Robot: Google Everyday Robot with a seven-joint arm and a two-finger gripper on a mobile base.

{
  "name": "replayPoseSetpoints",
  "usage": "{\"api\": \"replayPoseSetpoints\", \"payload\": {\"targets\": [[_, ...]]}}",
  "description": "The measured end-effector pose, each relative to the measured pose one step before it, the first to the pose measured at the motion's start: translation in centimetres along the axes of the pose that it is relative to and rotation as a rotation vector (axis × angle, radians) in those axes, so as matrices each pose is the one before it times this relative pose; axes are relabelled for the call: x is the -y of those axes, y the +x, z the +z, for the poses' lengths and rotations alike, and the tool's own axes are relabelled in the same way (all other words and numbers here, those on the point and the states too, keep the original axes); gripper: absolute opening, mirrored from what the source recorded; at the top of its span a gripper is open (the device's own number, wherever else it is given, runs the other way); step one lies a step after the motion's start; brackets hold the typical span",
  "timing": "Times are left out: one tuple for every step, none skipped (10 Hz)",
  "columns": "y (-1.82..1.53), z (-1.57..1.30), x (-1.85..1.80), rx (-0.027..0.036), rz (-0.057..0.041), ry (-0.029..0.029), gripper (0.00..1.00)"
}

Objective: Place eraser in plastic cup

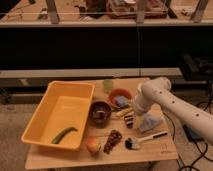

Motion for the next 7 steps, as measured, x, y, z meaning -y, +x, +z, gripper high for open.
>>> {"api": "replayPoseSetpoints", "payload": {"targets": [[0.181, 0.945, -0.281, -0.00376, 0.00274, -0.01067, 0.8], [0.085, 0.563, -0.104, -0.0016, 0.00193, -0.00678, 0.8], [0.136, 0.531, -0.12, -0.00165, 0.00209, -0.00627, 0.8], [0.22, 0.674, -0.229, -0.00663, 0.00037, -0.00752, 0.8], [0.094, 0.622, -0.182, -0.00646, -0.00235, -0.00689, 0.8], [-0.007, 0.55, -0.095, -0.00471, -0.00271, -0.00603, 0.8], [0.037, 0.592, -0.06, -0.01082, 0.00033, -0.00558, 0.8]]}}
